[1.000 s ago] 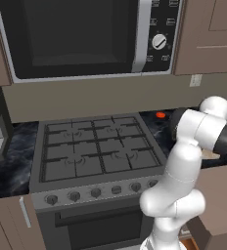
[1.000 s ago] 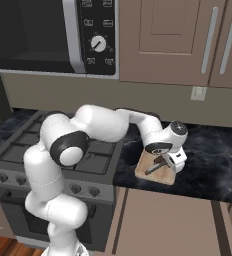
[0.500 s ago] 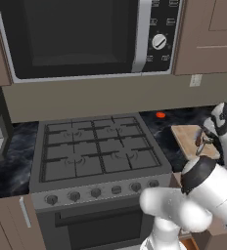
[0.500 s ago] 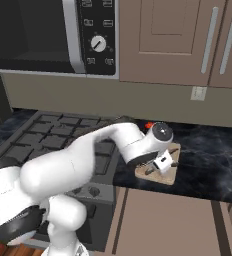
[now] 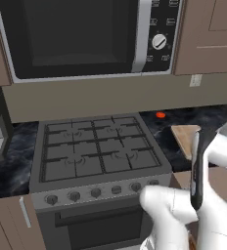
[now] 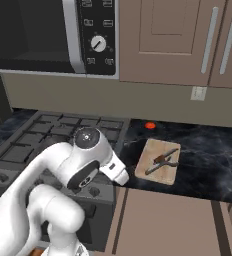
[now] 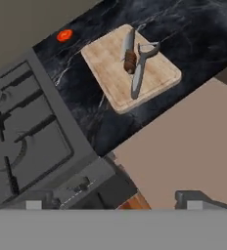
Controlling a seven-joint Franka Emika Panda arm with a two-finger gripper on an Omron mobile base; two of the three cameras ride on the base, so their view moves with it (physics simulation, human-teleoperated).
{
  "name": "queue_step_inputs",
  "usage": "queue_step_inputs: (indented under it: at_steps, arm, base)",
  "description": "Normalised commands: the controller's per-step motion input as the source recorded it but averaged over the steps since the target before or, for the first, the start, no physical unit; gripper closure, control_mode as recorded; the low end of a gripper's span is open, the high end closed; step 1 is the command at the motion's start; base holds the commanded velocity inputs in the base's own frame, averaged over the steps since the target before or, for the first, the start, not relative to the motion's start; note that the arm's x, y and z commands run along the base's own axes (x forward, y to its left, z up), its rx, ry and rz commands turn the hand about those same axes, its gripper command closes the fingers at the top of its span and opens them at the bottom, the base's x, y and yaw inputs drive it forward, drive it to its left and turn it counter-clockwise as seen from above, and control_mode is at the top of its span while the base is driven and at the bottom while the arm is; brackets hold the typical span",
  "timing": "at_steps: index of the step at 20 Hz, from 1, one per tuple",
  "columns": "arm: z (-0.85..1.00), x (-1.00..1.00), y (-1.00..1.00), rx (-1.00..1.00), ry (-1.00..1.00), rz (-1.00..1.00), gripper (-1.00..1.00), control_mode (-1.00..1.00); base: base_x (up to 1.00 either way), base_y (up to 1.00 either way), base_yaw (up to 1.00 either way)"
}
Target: Open the drawer on the right and place the cutting tools on the cutting board.
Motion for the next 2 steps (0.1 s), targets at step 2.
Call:
queue_step_inputs:
  at_steps: [2]
  arm:
    - [-0.07, -1.0, 0.84, -0.24, -0.15, 0.14, -1.0, -1.0]
  base:
    - [0.0, 0.0, 0.0]
